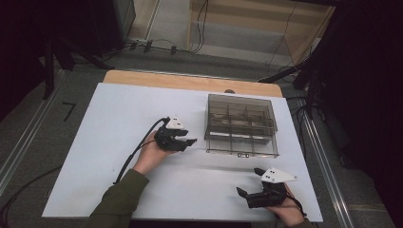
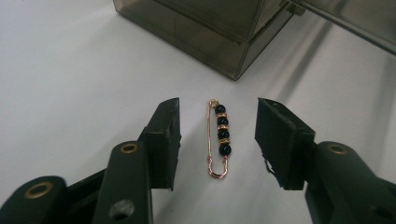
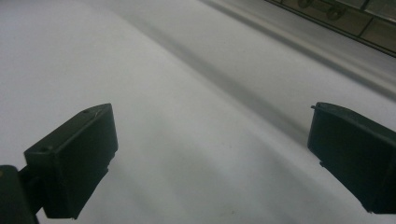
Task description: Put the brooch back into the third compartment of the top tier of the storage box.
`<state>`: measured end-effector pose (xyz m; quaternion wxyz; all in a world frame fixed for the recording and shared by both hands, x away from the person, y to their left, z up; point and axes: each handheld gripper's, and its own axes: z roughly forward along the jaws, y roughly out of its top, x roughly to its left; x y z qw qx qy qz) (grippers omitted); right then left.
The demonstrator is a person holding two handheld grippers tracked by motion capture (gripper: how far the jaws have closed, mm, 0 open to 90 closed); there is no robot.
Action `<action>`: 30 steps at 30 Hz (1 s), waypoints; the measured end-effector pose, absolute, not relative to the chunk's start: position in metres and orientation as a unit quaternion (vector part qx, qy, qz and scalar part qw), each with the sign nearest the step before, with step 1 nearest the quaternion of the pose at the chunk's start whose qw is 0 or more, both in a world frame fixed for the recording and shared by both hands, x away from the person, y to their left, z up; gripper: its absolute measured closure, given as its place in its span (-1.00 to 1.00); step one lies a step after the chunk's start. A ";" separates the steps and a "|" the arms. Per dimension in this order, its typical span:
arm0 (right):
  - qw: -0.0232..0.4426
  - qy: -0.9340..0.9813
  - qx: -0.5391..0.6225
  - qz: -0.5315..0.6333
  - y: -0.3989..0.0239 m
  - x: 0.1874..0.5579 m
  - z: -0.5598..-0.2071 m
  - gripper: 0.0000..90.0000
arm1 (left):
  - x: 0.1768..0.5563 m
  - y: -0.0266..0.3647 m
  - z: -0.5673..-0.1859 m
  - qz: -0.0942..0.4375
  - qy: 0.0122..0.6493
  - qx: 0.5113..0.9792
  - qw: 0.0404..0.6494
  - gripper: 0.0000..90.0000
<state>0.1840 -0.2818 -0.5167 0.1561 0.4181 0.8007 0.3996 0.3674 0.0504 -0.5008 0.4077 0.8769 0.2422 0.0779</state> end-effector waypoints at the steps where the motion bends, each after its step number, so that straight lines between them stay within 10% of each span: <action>1: 0.156 0.801 0.418 0.400 -0.282 0.184 -0.517 -0.99 | 0.367 0.050 -0.502 0.079 0.244 0.877 0.407 0.20; 30: 0.157 0.800 0.420 0.398 -0.283 0.185 -0.517 -0.99 | 0.370 0.033 -0.512 0.073 0.235 0.889 0.386 0.81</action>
